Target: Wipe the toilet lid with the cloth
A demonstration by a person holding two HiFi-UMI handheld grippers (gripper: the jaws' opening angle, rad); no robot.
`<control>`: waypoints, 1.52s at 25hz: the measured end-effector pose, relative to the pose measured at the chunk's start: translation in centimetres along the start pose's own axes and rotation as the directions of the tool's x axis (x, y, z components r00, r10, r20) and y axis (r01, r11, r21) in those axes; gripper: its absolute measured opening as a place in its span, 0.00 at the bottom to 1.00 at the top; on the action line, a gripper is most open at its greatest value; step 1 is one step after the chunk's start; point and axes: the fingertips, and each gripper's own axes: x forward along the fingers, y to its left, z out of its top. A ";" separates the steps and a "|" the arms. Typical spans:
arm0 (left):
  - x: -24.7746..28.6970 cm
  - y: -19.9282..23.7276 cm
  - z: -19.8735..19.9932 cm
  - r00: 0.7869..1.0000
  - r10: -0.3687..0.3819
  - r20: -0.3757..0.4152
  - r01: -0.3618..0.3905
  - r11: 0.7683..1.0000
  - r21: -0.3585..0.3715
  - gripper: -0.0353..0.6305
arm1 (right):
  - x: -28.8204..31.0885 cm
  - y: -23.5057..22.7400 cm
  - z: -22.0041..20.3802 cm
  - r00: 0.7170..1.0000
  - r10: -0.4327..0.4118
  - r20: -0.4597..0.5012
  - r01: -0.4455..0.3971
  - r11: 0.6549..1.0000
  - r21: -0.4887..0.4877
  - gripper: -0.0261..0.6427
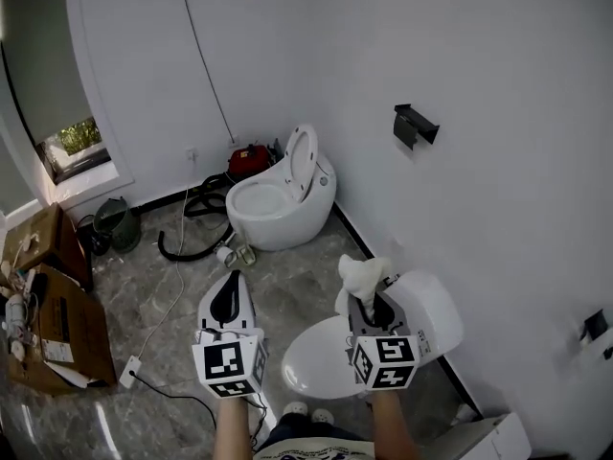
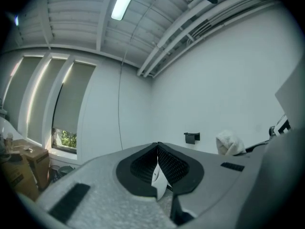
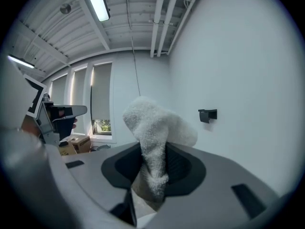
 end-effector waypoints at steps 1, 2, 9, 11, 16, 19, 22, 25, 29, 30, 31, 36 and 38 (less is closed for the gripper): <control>0.0 -0.2 0.7 1.000 -0.002 0.012 0.002 1.000 0.007 0.07 | -0.2 -0.2 0.9 1.000 -0.003 0.019 0.003 1.000 0.000 0.21; -0.1 -0.3 1.4 1.000 -0.004 0.023 0.003 1.000 0.014 0.07 | -0.6 -0.2 1.6 0.999 -0.006 0.038 0.006 1.000 0.001 0.21; -0.9 -0.9 3.2 0.999 0.002 0.048 -0.003 1.000 0.020 0.07 | -2.3 -1.0 5.3 0.991 -0.028 0.133 0.027 1.000 0.006 0.21; -0.8 -1.0 3.3 0.999 0.002 0.045 -0.003 1.000 0.025 0.07 | -2.4 -1.1 5.7 0.989 -0.031 0.145 0.029 0.999 0.012 0.21; -0.7 -1.4 3.4 0.999 0.001 0.044 -0.002 1.000 0.025 0.07 | -2.6 -1.5 5.9 0.987 -0.031 0.155 0.030 0.999 0.012 0.21; -0.6 -1.8 3.2 0.999 -0.001 0.043 0.000 1.000 0.026 0.07 | -2.6 -2.0 5.9 0.987 -0.034 0.156 0.032 0.999 0.014 0.21; -0.3 -2.1 3.0 0.999 -0.001 0.040 0.001 1.000 0.024 0.07 | -2.4 -2.5 5.9 0.988 -0.033 0.151 0.032 0.999 0.007 0.21; -0.1 -2.4 3.1 0.999 -0.001 0.039 -0.001 1.000 0.026 0.07 | -2.3 -2.8 6.0 0.989 -0.033 0.147 0.034 0.999 -0.004 0.21; 0.0 -2.4 3.2 0.999 -0.003 0.041 0.002 1.000 0.026 0.07 | -2.3 -2.9 6.1 0.988 -0.038 0.152 0.039 0.999 -0.001 0.21; 0.0 -2.5 3.2 0.999 -0.003 0.040 0.002 1.000 0.025 0.07 | -2.3 -3.0 6.1 0.988 -0.038 0.151 0.039 0.999 -0.001 0.21; -0.1 -2.5 3.2 0.999 -0.003 0.040 0.002 1.000 0.024 0.07 | -2.4 -3.0 6.1 0.988 -0.038 0.151 0.039 0.999 -0.002 0.21; -0.1 -2.8 3.0 0.999 -0.004 0.036 0.003 1.000 0.026 0.07 | -2.5 -3.1 6.1 0.988 -0.035 0.152 0.036 0.999 -0.003 0.21; -0.1 -2.7 2.9 0.999 -0.004 0.036 0.003 1.000 0.026 0.07 | -2.5 -3.0 6.1 0.988 -0.035 0.152 0.036 0.999 -0.004 0.21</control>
